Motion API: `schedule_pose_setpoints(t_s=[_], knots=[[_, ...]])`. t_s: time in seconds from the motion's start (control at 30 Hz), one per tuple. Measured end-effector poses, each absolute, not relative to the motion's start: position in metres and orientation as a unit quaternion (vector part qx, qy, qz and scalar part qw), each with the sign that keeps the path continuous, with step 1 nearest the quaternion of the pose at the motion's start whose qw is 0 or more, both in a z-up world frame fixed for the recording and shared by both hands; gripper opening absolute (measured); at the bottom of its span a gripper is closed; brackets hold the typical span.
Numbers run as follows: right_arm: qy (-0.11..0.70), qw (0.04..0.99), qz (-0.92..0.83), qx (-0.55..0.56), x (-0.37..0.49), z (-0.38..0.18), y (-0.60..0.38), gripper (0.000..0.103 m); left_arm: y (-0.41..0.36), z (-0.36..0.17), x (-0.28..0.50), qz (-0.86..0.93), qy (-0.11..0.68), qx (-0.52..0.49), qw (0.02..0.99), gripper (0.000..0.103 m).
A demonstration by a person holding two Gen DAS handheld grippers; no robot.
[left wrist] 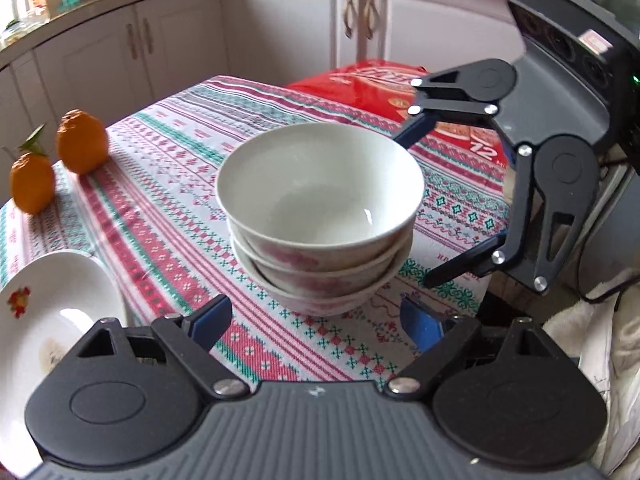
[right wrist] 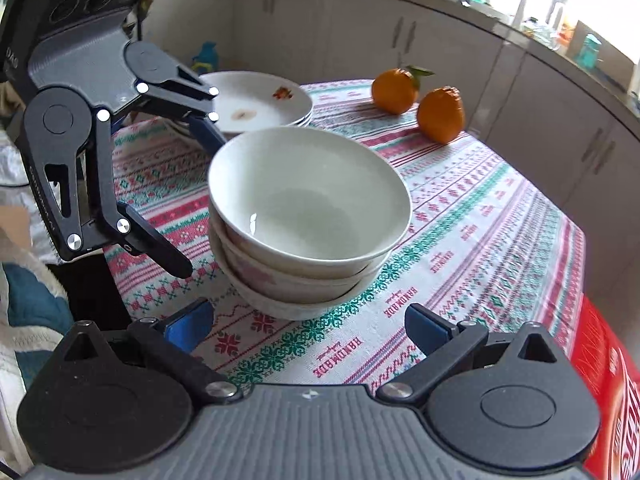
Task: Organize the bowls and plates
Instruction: 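Open the right tool and grip the bowl stack rim opposite the left tool, then carry the bowl stack with both tools and lower it onto the white plate stack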
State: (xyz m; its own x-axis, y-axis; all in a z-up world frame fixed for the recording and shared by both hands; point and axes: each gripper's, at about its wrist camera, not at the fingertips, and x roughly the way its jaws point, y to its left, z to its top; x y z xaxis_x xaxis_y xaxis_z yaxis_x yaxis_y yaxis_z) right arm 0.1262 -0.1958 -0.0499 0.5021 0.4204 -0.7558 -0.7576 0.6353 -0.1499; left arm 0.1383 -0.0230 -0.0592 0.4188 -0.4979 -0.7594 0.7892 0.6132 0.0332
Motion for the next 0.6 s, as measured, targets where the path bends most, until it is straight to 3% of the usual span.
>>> schedule_pose_setpoints(t_s=[0.43,0.6], knots=[[0.373,0.782,0.416,-0.275,0.162,-0.064,-0.185,0.103,-0.034,-0.067,0.162,-0.444,0.391,0.227,0.774,0.084],[0.378,0.765,0.438,-0.284,0.166,-0.062,-0.182,0.098,-0.036,-0.066,0.163,-0.463,0.388,0.238,0.761,0.081]])
